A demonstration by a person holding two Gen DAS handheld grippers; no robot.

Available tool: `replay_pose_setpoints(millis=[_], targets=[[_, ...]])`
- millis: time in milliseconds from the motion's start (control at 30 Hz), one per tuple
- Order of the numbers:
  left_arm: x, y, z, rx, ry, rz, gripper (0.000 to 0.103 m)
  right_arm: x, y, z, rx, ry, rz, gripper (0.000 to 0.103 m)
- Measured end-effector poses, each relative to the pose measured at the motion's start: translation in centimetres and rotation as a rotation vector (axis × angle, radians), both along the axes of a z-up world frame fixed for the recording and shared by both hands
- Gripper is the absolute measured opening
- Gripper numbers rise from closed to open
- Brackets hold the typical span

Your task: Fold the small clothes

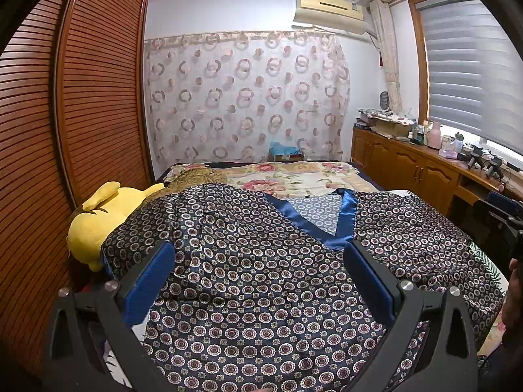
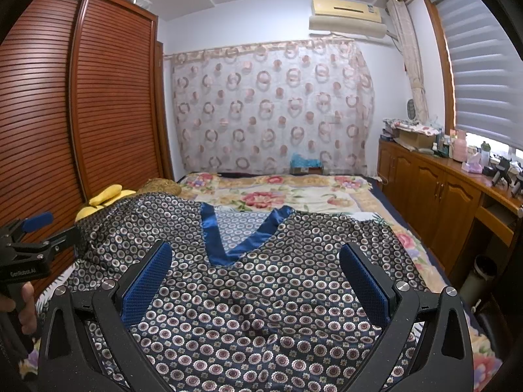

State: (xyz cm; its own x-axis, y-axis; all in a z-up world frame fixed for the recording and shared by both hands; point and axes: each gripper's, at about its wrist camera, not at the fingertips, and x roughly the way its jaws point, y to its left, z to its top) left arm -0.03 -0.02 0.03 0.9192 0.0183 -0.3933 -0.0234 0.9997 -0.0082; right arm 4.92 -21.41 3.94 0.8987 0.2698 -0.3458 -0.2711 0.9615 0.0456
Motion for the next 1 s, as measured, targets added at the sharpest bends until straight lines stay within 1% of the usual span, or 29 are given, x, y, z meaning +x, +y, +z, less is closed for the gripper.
replay_pose_setpoints(millis=[1000], targets=[[-0.08,-0.10,-0.02,0.004,-0.003,-0.001,0.103,0.02,-0.26,-0.06,0.002,-0.001,-0.002,0.103]])
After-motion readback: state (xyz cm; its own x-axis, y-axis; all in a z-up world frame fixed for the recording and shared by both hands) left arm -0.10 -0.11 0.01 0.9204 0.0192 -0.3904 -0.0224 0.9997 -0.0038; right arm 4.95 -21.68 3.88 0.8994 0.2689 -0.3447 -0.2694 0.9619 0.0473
